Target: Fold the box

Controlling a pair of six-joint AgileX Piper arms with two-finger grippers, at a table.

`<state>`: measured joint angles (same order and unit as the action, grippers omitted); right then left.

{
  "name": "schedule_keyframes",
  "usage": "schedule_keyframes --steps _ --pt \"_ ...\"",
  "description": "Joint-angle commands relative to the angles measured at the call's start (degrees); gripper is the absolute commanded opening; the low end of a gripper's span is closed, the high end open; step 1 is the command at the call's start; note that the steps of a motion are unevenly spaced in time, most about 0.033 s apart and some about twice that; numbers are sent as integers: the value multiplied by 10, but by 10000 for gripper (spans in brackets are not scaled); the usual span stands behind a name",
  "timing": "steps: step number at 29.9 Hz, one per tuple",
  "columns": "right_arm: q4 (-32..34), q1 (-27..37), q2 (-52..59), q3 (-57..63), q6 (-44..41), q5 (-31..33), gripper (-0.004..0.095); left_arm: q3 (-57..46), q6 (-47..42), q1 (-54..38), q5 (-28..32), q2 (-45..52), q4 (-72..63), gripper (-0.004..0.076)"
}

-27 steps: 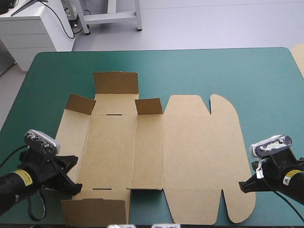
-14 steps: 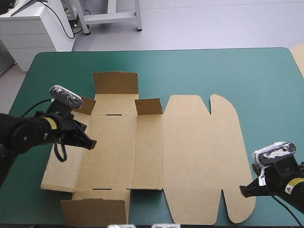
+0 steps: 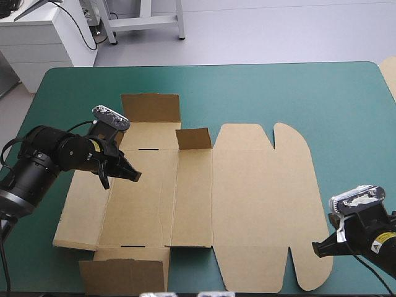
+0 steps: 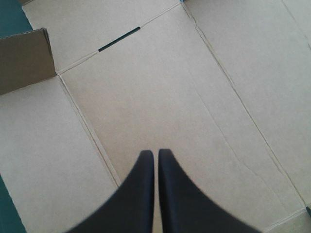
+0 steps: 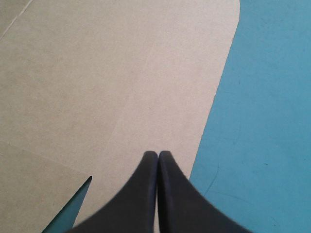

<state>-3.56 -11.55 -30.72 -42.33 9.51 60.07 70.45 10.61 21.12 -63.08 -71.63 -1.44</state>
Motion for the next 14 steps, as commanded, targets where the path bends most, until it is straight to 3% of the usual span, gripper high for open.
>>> schedule_keyframes --steps 1,7,11,14 --pt "7 5 -3 -13 3 -34 -19 20 38 -41 21 11 -50 17" --pt "11 5 -3 -13 3 -34 -19 20 222 -225 -56 7 -286 16" --pt "14 5 -3 -13 7 -34 -19 20 277 -347 -110 -6 -368 16" --pt "14 5 -3 -13 21 -34 -19 20 276 -410 -109 -13 -369 16"
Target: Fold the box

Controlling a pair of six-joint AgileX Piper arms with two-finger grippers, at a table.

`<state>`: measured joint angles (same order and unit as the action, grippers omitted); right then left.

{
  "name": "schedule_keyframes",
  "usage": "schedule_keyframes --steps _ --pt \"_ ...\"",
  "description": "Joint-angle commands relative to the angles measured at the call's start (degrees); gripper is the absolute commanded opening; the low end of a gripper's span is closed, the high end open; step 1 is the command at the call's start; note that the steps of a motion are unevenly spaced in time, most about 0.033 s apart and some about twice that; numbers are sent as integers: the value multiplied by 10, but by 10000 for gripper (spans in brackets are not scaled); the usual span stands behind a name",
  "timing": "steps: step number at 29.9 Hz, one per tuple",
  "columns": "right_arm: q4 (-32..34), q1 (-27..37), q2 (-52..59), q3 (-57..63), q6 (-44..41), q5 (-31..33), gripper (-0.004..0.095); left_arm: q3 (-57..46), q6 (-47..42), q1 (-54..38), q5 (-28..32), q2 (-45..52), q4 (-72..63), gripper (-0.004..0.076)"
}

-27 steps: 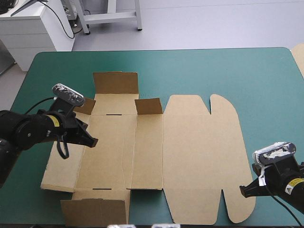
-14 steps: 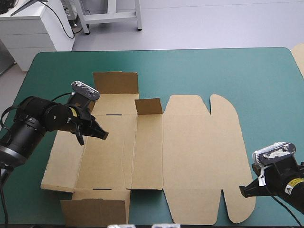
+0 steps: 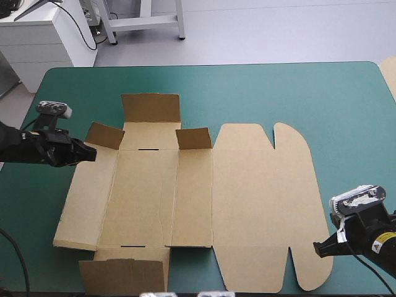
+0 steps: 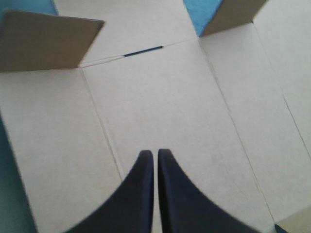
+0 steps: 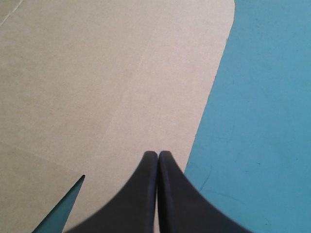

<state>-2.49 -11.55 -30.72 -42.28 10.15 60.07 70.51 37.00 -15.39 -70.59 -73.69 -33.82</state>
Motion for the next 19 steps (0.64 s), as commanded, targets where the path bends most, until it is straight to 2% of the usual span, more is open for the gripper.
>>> schedule_keyframes --steps 1,7,10,13,15,19 --pt "4 5 -3 -14 19 -34 -20 19 12 -60 -34 6 -45 16" --pt "4 5 -3 -14 24 -50 -20 19 17 -141 -31 -24 -8 16" --pt "4 5 -3 -14 24 -60 -19 18 12 -143 -16 -43 95 16" --pt "4 5 -3 -14 24 -62 -19 11 -3 -143 -21 -53 85 25" --pt "4 5 -3 -14 24 -62 -21 -1 18 -143 -22 -54 63 78" --pt "4 5 -3 -14 24 -65 -21 -16 6 -143 -26 -55 63 267"
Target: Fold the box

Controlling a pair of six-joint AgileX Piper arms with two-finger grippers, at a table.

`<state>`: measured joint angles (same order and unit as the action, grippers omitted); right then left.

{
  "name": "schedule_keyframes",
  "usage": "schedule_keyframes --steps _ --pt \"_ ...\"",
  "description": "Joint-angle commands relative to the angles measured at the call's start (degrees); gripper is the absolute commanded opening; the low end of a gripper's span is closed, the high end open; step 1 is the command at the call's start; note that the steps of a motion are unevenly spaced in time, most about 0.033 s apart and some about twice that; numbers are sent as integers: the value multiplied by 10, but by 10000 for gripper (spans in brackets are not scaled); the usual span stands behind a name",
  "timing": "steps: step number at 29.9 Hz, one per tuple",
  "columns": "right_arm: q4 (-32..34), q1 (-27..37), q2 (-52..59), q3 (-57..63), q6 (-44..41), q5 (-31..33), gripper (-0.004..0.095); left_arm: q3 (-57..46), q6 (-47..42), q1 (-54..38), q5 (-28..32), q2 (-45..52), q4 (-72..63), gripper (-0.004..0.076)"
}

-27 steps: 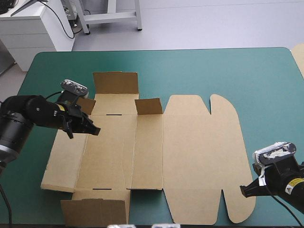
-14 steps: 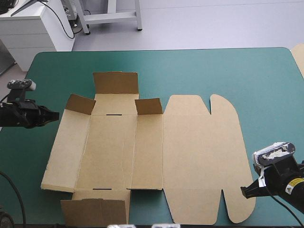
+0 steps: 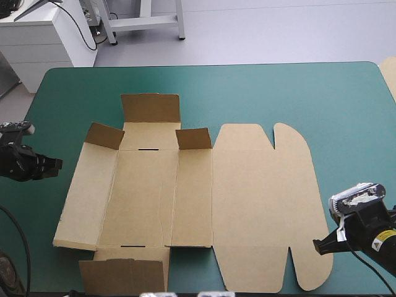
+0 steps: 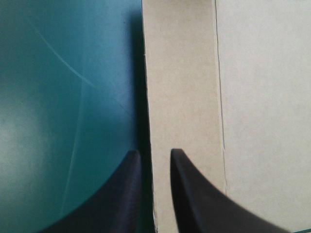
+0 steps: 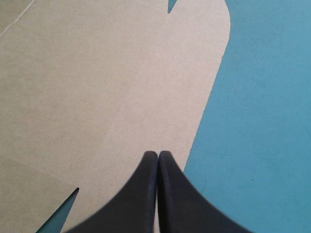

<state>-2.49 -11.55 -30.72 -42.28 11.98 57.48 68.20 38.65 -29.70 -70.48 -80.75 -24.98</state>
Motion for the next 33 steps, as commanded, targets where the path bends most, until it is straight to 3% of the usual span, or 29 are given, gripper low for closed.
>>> schedule_keyframes --steps 1,5,28,33 --pt "4 5 -3 -14 5 -42 -21 5 -16 0 -27 16 -25 323" --pt "2 5 -3 -14 5 -44 -21 2 -45 0 -22 16 -9 454" --pt "3 5 -3 -14 13 -43 -21 -156 0 0 3 -46 -78 454" --pt "3 5 -3 -14 13 -53 -21 -159 29 0 -28 -46 -119 453"
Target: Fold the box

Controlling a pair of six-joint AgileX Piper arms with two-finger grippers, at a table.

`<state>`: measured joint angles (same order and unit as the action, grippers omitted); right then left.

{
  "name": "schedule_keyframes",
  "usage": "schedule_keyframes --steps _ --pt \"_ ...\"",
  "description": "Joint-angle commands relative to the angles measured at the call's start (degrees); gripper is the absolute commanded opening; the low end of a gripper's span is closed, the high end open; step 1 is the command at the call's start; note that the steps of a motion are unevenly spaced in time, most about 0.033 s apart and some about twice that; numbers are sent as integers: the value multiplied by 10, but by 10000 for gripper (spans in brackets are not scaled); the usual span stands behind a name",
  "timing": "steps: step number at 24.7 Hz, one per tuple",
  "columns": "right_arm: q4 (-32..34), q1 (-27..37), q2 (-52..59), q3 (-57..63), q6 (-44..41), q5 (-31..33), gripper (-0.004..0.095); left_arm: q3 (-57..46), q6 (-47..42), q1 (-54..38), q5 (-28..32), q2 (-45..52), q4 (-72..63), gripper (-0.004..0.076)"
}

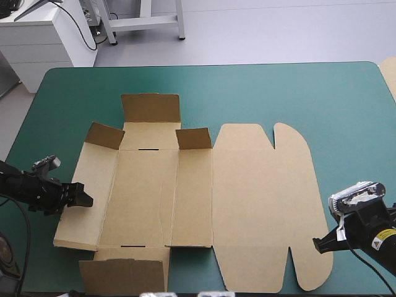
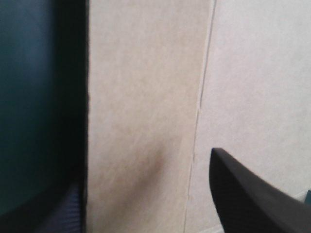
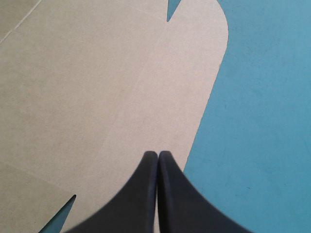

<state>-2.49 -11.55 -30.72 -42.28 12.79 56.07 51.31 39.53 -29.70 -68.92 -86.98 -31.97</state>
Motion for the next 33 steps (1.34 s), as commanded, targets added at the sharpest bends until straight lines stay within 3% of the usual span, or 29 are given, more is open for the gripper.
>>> schedule_keyframes --steps 1,19,21,27,33 --pt "3 5 -3 -14 5 -39 -21 10 21 0 -50 17 -55 448" --pt "3 5 -3 -14 5 -39 -21 10 35 41 -51 -5 -60 380" --pt "3 5 -3 -14 5 -39 -21 10 33 41 -48 -12 -61 349" --pt "-2 5 -3 -14 5 -39 -21 10 33 41 -52 -17 -71 -7" --pt "-3 5 -3 -14 3 -37 -21 22 41 46 -54 -16 -180 -8"
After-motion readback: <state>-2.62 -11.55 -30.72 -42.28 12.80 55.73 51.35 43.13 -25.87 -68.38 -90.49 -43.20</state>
